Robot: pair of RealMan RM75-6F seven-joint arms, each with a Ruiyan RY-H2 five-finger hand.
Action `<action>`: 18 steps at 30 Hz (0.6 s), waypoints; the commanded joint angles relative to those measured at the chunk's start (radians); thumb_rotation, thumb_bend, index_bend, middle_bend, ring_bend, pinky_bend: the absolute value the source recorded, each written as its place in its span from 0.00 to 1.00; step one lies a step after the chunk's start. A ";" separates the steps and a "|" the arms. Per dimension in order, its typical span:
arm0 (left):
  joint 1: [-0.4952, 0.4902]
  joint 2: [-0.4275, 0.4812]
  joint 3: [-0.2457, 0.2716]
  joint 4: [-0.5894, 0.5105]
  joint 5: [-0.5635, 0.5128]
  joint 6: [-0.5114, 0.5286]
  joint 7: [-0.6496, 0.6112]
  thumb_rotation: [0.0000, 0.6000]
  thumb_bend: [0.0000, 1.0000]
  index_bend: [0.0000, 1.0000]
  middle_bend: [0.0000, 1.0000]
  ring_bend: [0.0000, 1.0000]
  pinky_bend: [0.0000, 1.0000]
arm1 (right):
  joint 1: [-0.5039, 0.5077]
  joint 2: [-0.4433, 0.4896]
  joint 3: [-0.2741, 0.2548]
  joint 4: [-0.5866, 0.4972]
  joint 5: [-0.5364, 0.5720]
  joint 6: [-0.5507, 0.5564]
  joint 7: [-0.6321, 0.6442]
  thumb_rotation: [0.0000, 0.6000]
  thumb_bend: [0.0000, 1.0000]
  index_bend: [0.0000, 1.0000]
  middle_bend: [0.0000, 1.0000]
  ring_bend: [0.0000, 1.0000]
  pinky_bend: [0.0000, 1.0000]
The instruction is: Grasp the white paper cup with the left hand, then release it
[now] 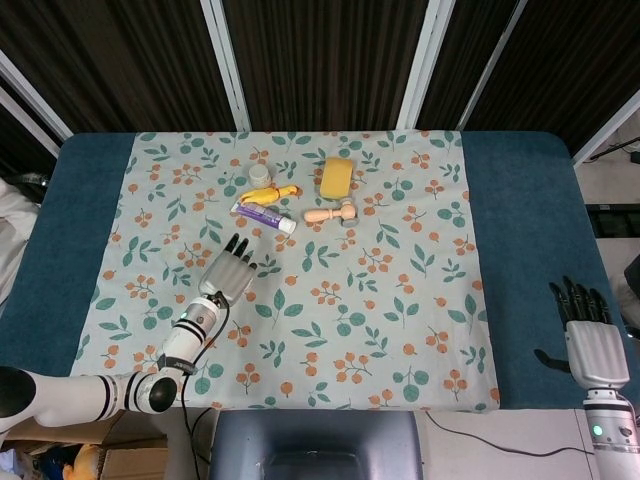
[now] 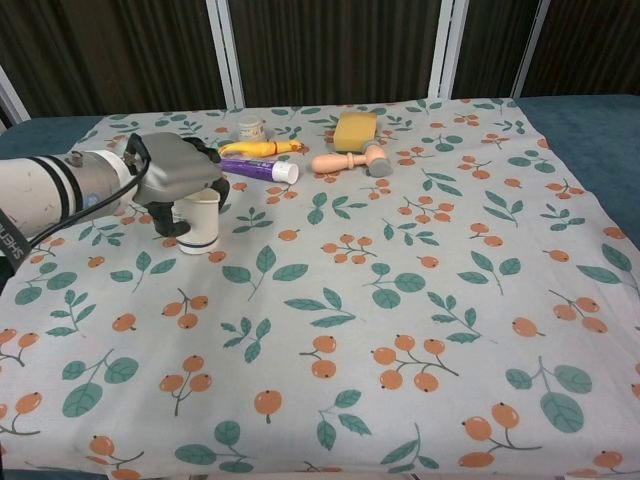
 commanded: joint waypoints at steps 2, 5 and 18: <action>0.009 0.012 -0.016 -0.014 0.030 0.013 -0.049 1.00 0.44 0.45 0.38 0.07 0.00 | 0.000 0.002 0.001 0.000 0.000 0.000 0.003 1.00 0.22 0.00 0.00 0.00 0.00; 0.036 0.038 -0.060 -0.047 0.078 0.012 -0.176 1.00 0.44 0.45 0.38 0.08 0.00 | 0.001 0.002 0.000 0.000 -0.002 -0.002 0.006 1.00 0.22 0.00 0.00 0.00 0.00; 0.237 0.033 -0.212 0.078 0.360 -0.139 -1.109 1.00 0.43 0.48 0.39 0.06 0.00 | 0.009 -0.011 -0.001 0.004 -0.009 -0.003 -0.011 1.00 0.22 0.00 0.00 0.00 0.00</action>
